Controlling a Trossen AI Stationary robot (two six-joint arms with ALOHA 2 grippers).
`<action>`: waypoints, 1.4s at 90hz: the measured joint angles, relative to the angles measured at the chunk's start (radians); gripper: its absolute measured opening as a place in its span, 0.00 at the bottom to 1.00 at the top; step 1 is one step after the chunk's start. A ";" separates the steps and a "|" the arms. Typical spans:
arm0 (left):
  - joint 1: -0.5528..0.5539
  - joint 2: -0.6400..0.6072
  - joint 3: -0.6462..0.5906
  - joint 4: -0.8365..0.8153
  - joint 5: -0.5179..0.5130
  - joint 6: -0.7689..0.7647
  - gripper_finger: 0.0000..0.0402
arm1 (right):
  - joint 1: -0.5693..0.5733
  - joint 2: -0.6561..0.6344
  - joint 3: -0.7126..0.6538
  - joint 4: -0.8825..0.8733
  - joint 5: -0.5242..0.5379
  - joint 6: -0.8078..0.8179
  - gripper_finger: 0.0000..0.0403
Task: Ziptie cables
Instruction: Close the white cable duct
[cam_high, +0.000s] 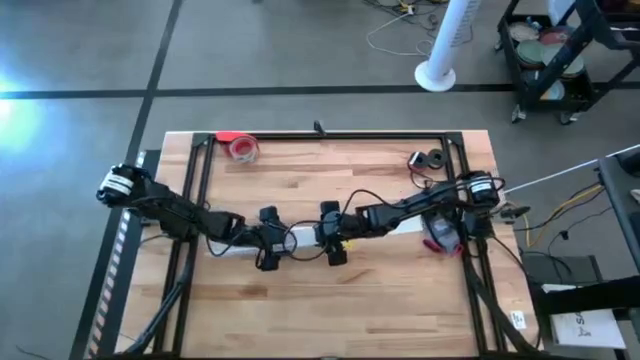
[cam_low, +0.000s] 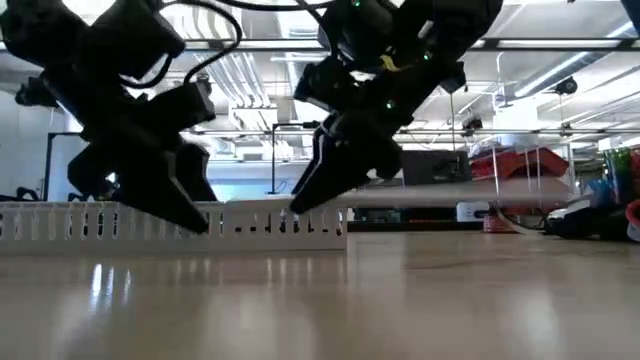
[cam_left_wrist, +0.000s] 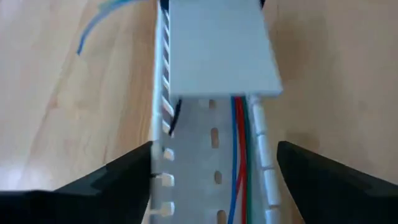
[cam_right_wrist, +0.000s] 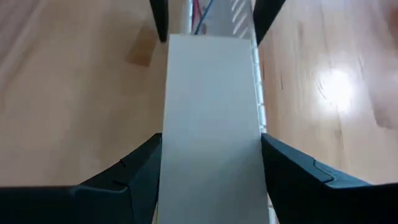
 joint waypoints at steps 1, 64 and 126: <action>0.000 0.005 0.000 0.000 0.000 0.000 0.77 | 0.000 0.001 0.000 0.000 0.003 0.001 0.54; 0.001 0.121 0.001 0.020 0.016 0.061 0.60 | -0.001 -0.025 0.004 -0.052 0.060 -0.079 0.54; 0.001 0.122 0.014 0.029 0.023 0.105 0.57 | -0.048 -0.033 0.045 -0.173 -0.059 0.007 0.54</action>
